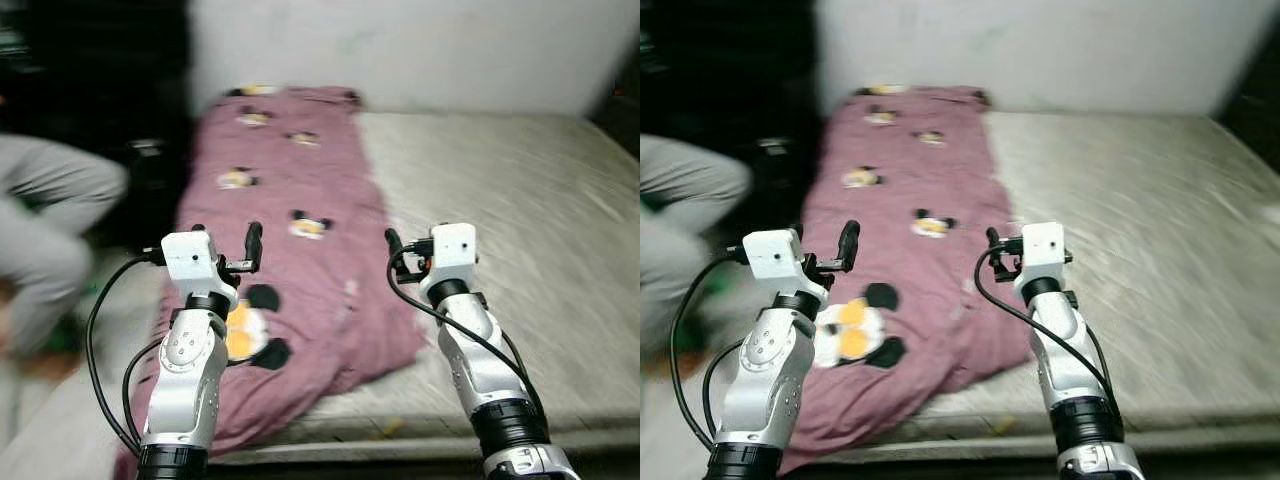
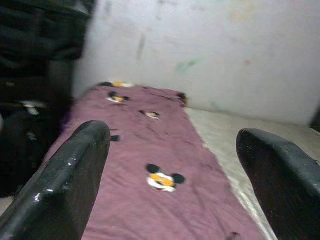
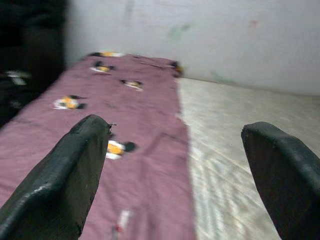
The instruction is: Clean up the room
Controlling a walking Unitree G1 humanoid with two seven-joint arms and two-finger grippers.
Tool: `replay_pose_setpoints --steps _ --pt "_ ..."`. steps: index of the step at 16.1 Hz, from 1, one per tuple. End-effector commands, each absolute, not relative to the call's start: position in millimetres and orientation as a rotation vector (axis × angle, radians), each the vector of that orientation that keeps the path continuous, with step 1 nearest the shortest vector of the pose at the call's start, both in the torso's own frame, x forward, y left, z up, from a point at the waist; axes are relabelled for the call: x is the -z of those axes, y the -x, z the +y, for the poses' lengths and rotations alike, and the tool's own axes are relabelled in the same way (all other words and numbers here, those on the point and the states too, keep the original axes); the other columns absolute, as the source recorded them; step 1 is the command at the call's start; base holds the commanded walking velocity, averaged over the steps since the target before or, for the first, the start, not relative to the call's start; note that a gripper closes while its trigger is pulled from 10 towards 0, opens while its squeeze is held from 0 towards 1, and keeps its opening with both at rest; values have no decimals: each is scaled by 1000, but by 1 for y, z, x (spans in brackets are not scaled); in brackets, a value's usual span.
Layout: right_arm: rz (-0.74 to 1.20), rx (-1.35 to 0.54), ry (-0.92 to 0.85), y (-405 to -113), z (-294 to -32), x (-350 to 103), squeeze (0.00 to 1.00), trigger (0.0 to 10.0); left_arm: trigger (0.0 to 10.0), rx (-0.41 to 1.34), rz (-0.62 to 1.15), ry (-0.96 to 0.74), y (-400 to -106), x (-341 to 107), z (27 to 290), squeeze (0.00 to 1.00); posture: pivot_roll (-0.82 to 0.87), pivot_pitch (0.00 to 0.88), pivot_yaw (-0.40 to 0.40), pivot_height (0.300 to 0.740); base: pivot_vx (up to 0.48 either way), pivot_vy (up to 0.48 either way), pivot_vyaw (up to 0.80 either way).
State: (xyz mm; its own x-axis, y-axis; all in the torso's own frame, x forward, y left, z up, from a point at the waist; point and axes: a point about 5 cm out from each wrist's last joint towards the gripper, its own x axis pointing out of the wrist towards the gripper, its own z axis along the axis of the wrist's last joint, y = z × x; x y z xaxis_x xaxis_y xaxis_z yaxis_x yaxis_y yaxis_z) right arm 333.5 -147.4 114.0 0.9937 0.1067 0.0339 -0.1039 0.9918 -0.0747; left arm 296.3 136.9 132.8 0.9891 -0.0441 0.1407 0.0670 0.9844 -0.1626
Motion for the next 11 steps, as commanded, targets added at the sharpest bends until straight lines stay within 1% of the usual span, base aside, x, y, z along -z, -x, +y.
replay_pose_setpoints --steps 1,4,5,11 --pt "-34 -90 71 -332 -150 -112 0 10000 10000 22 -122 141 -296 -130 141 0 -64 0 -25 740 0 0 -569" --pt "-39 -91 77 -332 -151 -114 0 10000 10000 -7 -125 118 -294 -130 149 0 -64 16 -34 740 0 0 0" --pt "-40 -92 76 -332 -152 -114 0 10000 10000 -6 -128 114 -293 -130 150 0 -63 34 -45 740 0 0 0" --pt "-37 -121 94 -332 -149 -115 0 10000 10000 -39 -112 104 -286 -127 159 0 -63 67 -40 740 0 0 0"
